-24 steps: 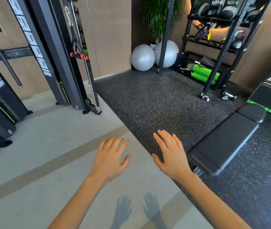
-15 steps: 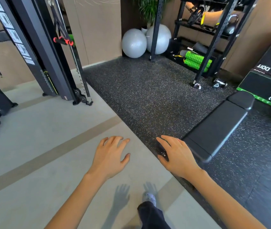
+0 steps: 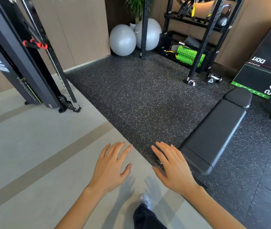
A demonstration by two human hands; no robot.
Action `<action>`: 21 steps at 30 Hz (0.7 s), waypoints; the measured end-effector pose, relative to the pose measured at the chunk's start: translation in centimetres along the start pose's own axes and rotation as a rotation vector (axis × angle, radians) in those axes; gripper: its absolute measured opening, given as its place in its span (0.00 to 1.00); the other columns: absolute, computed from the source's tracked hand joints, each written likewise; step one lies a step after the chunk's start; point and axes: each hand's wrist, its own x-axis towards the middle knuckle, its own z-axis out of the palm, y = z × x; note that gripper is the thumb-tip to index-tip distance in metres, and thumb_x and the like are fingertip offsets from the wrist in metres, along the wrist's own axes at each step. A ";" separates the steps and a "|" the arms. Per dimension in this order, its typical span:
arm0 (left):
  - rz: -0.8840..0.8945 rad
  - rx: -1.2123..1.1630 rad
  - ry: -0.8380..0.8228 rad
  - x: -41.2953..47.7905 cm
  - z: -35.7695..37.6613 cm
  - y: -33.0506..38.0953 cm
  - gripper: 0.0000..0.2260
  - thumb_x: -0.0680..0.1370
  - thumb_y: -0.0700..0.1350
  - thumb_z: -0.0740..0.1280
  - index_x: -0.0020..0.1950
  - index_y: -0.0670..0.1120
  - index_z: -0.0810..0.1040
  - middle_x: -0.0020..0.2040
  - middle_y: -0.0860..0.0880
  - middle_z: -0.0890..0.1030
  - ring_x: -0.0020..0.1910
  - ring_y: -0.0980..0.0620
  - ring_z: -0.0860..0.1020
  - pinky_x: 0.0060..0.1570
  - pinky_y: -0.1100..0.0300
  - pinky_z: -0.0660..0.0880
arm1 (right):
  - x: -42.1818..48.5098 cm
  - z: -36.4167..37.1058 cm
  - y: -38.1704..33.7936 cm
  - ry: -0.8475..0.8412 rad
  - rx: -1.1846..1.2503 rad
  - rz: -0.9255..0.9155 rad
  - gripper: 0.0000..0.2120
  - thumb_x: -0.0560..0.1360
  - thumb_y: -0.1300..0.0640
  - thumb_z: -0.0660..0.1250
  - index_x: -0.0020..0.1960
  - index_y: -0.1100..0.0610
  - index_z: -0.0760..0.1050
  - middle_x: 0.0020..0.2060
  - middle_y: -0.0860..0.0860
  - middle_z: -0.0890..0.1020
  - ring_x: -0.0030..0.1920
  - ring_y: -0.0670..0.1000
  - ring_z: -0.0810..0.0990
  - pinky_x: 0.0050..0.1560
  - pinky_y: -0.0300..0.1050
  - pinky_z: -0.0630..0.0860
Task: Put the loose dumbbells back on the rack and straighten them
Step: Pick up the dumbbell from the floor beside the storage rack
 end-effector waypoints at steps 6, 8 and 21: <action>0.025 0.000 -0.072 11.0 1.9 -1.1 0.24 0.75 0.55 0.57 0.69 0.49 0.70 0.65 0.47 0.74 0.64 0.47 0.72 0.65 0.51 0.61 | 7.0 -0.7 7.3 -0.083 0.009 0.076 0.28 0.74 0.43 0.56 0.72 0.51 0.61 0.69 0.50 0.69 0.70 0.52 0.66 0.71 0.51 0.57; 0.043 -0.002 -0.076 14.5 2.1 -1.2 0.24 0.76 0.55 0.57 0.70 0.49 0.70 0.66 0.47 0.73 0.65 0.47 0.71 0.66 0.52 0.60 | 9.6 -1.4 9.9 -0.082 -0.009 0.065 0.28 0.74 0.42 0.55 0.72 0.51 0.62 0.69 0.51 0.69 0.70 0.52 0.67 0.71 0.52 0.57; 0.127 -0.043 -0.069 29.8 5.4 -3.6 0.22 0.76 0.54 0.57 0.68 0.48 0.72 0.66 0.48 0.73 0.65 0.48 0.70 0.66 0.51 0.60 | 19.2 -1.5 19.2 0.023 0.004 0.166 0.27 0.74 0.45 0.59 0.71 0.53 0.64 0.66 0.53 0.72 0.66 0.53 0.72 0.68 0.52 0.61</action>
